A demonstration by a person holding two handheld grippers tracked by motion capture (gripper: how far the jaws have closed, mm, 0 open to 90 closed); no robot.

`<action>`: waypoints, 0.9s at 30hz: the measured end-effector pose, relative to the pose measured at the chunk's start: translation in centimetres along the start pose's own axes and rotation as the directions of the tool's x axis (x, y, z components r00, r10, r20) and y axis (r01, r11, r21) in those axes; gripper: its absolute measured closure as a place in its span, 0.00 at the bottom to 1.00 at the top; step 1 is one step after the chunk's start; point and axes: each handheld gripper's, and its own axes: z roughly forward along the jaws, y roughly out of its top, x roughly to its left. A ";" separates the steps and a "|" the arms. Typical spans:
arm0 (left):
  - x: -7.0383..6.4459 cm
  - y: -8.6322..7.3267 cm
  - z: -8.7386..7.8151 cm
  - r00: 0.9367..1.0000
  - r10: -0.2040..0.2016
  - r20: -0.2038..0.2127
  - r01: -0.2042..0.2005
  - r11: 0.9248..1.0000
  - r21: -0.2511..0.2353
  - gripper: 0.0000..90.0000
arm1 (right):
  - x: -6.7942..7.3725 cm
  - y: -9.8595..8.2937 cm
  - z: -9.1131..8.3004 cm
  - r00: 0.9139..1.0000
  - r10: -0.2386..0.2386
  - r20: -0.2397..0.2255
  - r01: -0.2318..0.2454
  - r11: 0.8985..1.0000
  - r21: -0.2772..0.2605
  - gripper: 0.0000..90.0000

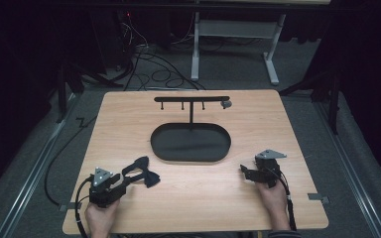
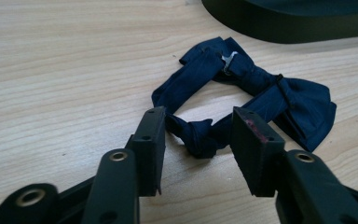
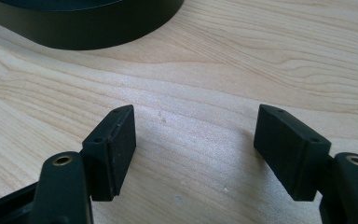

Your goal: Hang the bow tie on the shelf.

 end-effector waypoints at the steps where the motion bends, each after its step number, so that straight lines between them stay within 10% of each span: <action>1: 0.0 0.0 0.0 1.000 0.000 0.000 0.000 1.000 0.000 0.64 | 0.0 0.0 0.0 1.000 0.000 0.000 0.000 1.000 0.000 0.34; 27: -0.4 -0.1 0.6 0.999 0.001 0.042 -0.002 1.000 0.029 0.91 | 0.0 0.0 0.0 1.000 0.000 0.000 0.000 1.000 0.000 0.34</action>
